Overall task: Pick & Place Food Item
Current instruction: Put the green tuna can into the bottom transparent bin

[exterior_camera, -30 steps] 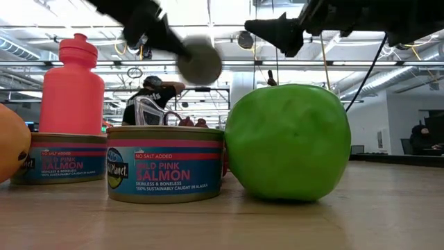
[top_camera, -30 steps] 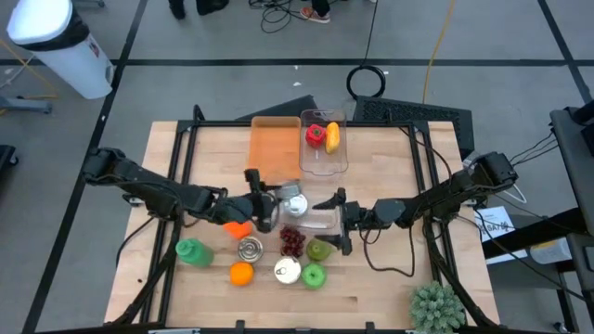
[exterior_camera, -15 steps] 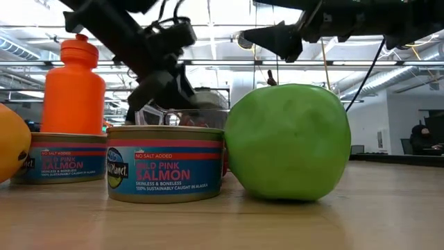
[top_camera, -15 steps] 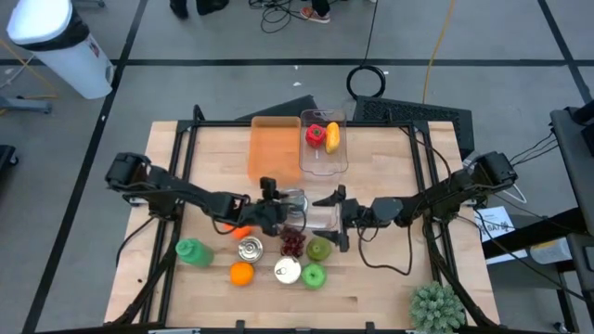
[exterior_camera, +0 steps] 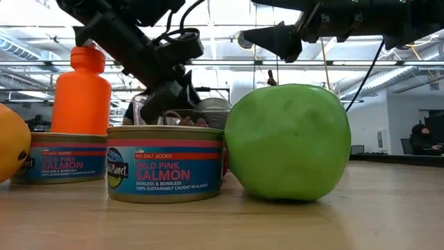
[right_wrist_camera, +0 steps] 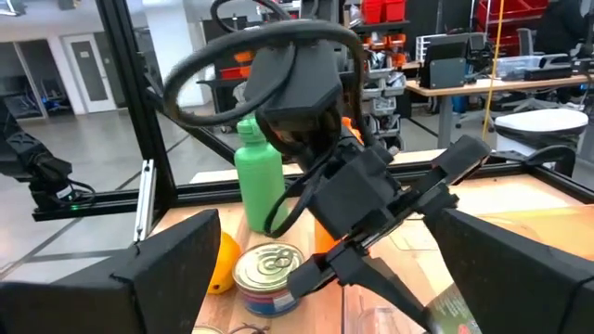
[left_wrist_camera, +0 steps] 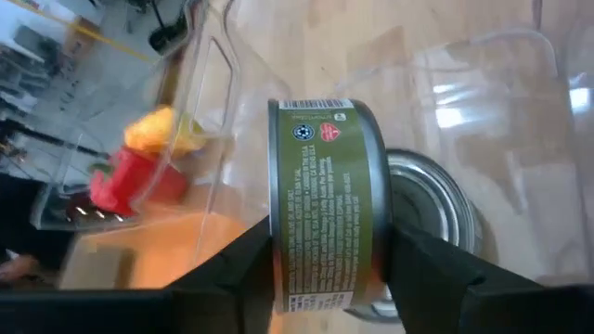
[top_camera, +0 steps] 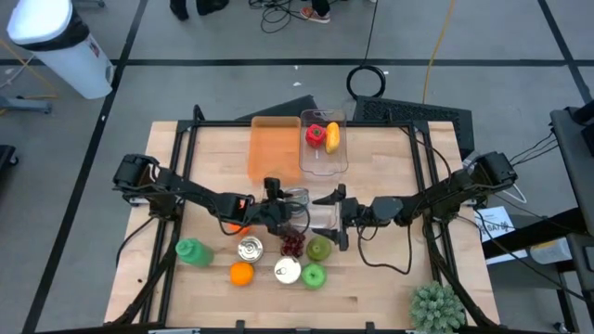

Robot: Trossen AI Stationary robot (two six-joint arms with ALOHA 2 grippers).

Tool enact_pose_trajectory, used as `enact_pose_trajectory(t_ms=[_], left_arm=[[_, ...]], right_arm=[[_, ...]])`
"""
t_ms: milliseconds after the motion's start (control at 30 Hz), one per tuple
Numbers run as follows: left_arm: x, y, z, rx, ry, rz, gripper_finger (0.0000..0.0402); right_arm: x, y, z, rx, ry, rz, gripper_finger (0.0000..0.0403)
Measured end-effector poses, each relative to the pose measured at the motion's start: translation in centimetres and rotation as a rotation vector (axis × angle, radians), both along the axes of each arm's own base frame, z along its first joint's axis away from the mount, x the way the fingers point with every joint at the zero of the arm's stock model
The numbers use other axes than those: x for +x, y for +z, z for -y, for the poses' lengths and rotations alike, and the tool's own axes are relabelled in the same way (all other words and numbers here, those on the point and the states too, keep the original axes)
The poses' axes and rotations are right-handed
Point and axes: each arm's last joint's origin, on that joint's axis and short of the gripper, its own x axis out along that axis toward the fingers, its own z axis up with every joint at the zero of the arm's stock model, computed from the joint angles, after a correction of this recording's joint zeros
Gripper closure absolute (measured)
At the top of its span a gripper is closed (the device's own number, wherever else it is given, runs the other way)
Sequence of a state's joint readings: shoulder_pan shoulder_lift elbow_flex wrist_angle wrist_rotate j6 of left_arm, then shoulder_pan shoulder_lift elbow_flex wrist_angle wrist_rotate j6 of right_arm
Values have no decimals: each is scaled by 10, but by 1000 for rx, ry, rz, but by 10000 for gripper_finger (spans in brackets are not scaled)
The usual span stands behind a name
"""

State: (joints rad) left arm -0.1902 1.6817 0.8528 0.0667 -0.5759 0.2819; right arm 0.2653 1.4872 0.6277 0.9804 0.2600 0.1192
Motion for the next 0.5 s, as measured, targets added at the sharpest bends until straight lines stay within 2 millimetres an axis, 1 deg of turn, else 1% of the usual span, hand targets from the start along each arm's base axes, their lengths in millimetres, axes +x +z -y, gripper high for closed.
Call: enact_pose_trajectory(t_ms=[133,200,267,300,367,500], left_arm=[[-1,-1,0,-50,48,25,101],[-1,0,-1,-78,83,50,59],[0,0,-1,-105,97,65,27],[0,-1,-1,-112,98,66,17],[0,0,-1,-117,98,67,9],[0,0,-1,-109,90,62,25]], right_arm=[[0,-2,0,-5,-1,-18,23],[0,-2,1,-6,-4,-22,23],[0,-2,1,-6,-5,-23,23],[0,-2,1,-6,-5,-23,23],[0,-2,1,-6,-5,-23,23],[0,-2,1,-6,-5,-22,23]])
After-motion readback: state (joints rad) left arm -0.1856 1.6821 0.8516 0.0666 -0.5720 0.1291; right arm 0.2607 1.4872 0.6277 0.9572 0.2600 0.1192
